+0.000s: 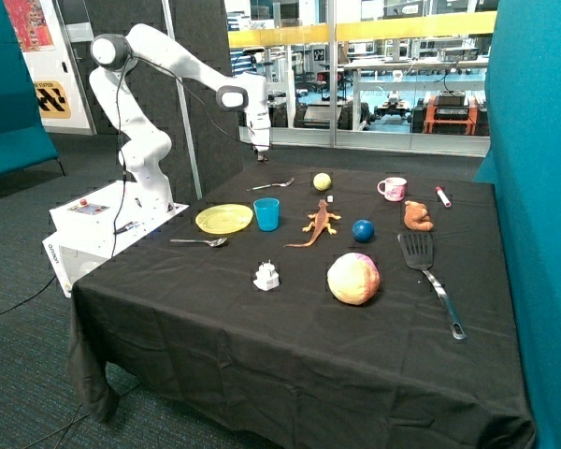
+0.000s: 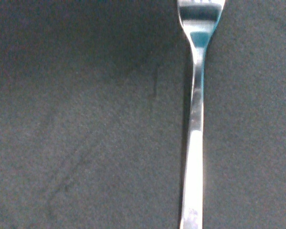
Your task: Set the table
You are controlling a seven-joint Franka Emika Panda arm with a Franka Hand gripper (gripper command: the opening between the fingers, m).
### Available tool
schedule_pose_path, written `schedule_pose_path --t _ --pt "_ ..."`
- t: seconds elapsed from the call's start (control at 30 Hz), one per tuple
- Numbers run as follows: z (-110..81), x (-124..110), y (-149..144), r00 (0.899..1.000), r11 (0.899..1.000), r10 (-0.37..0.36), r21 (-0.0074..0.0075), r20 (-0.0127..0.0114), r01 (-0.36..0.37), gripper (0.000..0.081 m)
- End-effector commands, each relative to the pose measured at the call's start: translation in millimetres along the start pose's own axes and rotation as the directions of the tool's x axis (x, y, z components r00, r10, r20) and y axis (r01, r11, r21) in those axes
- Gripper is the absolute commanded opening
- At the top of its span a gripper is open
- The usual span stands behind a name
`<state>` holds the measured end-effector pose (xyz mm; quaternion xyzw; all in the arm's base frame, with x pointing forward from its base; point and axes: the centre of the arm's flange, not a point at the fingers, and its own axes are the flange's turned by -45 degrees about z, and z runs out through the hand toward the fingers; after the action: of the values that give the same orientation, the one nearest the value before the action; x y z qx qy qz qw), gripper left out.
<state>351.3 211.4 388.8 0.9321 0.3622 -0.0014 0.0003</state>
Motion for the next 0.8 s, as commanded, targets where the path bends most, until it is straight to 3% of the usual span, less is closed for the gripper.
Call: schedule_pose_path --t 0.0,0.3,0.77 --pt "18.4 -1 2 1.0 1.0 0.013 -0.0004 -0.0029 -0.013 0.0484" --pt "29.9 8 14 1.0 1.0 0.025 -0.0004 -0.0029 -0.025 0.0448" --pt "51.2 24 9 1.0 1.0 -0.024 -0.0005 -0.0029 0.024 0.0435"
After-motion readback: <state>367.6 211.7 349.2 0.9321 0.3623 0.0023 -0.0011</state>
